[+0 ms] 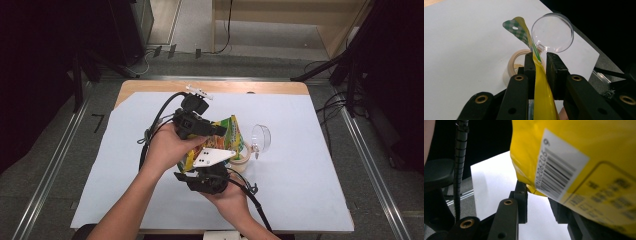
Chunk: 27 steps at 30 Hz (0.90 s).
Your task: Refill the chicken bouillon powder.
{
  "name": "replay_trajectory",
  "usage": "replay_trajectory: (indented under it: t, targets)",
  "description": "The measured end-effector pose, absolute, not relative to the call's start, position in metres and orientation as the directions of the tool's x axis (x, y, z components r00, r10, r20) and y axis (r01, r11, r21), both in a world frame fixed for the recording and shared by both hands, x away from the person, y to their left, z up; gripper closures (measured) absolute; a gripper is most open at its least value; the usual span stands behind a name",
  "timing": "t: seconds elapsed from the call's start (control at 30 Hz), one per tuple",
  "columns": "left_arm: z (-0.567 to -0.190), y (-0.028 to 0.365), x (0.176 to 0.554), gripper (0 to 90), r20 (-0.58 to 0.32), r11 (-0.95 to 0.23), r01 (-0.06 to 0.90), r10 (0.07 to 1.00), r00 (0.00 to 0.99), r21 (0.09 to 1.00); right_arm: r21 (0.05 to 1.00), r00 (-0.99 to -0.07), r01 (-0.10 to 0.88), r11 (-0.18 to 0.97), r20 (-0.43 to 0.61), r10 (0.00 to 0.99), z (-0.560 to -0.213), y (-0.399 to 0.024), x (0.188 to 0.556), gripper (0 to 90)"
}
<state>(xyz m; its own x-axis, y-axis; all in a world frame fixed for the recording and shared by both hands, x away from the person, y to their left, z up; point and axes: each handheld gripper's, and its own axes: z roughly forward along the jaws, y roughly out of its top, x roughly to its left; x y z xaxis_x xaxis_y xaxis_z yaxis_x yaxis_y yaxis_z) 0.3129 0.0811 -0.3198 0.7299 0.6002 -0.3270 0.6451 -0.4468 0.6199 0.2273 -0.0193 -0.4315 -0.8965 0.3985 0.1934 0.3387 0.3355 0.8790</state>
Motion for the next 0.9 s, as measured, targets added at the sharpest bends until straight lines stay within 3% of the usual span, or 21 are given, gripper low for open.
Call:
replay_trajectory:
  t: [0.9]
  targets:
    - [-0.3212, 0.0867, 0.3183, 78.4, -0.364, -0.413, 0.679, 0.615, 0.7, 0.608, 0.878, -0.9, 0.325, 0.351, 0.173, 0.401, -0.4288, -0.0179, 0.2258, 70.8]
